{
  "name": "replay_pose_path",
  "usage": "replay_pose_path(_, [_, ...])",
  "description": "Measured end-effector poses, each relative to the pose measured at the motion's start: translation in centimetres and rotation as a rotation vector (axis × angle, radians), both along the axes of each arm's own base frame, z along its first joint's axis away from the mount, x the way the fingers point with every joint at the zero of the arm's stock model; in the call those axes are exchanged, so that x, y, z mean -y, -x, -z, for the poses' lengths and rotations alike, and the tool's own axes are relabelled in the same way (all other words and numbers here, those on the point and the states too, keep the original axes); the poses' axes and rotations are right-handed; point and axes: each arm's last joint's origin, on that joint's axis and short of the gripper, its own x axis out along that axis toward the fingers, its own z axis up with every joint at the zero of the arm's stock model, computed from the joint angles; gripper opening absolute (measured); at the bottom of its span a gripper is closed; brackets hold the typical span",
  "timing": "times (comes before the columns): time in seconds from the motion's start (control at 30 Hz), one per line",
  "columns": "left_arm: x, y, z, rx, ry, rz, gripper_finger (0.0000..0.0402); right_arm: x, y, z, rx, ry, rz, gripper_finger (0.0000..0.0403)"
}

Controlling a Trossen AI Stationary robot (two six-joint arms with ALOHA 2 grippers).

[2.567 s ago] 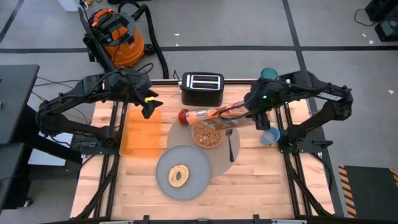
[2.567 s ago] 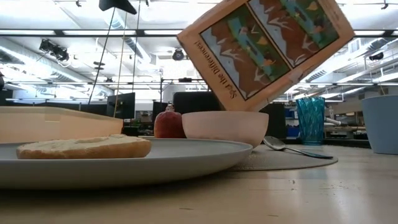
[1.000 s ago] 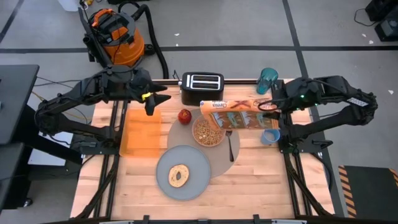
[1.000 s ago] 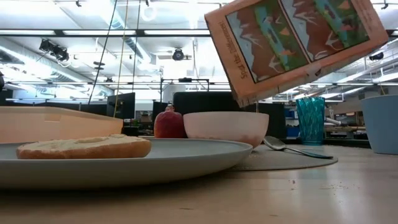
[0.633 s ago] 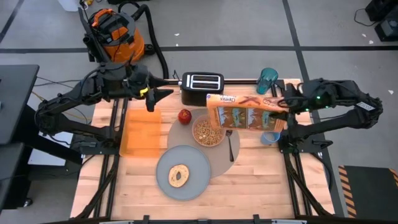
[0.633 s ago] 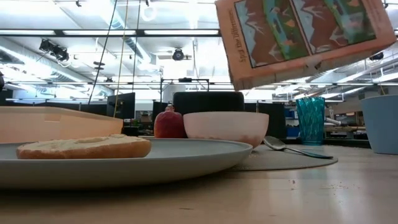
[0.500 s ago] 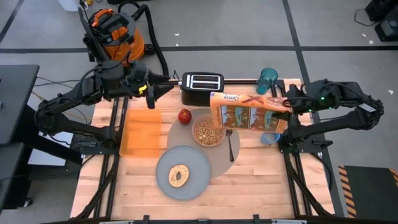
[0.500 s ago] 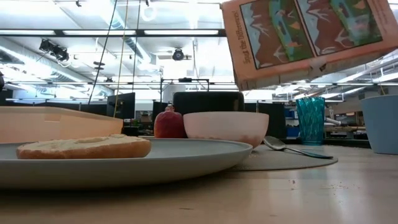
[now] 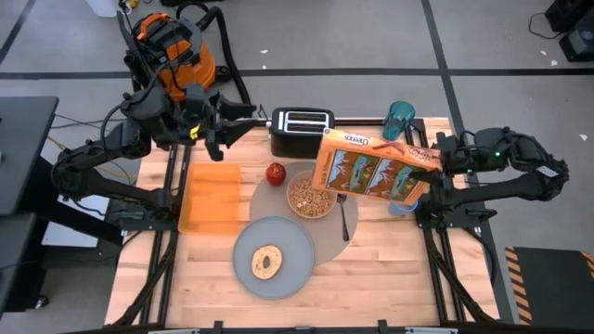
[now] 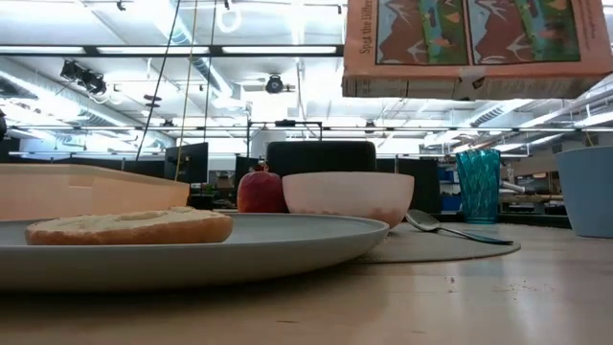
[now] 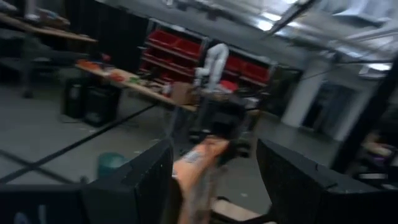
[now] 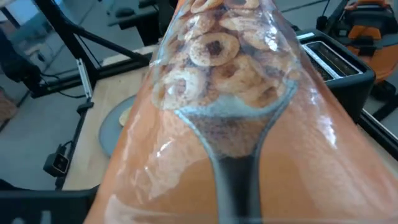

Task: Arrange a breakfast setting
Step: Pour the cereal from the cereal box into the orange bowl

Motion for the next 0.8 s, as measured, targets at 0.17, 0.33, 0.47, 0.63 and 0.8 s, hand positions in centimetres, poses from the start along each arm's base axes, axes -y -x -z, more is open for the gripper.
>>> replay_pose_path(0.17, [0.4,0.0,-0.4,0.045,0.008,0.031,0.0238,0.0,1.5,0.4,0.049,0.004,0.008,0.0222])
replay_pose_path(0.33, [0.4,0.1,-1.0,0.106,-0.001,0.031,0.0238,0.0,3.0,0.2,0.14,0.001,0.024,0.0222])
replay_pose_path(0.47, [0.4,0.1,-1.0,0.105,0.005,0.032,0.0238,0.0,4.1,0.0,0.218,-0.007,0.019,0.0222])
replay_pose_path(0.63, [0.2,0.1,-1.0,0.103,-0.007,0.023,0.0238,-0.1,5.0,-0.1,0.282,-0.017,-0.006,0.0222])
replay_pose_path(0.8, [0.1,0.1,-0.9,0.095,-0.005,0.015,0.0238,-0.3,5.2,-1.2,0.401,-0.013,-0.059,0.0222])
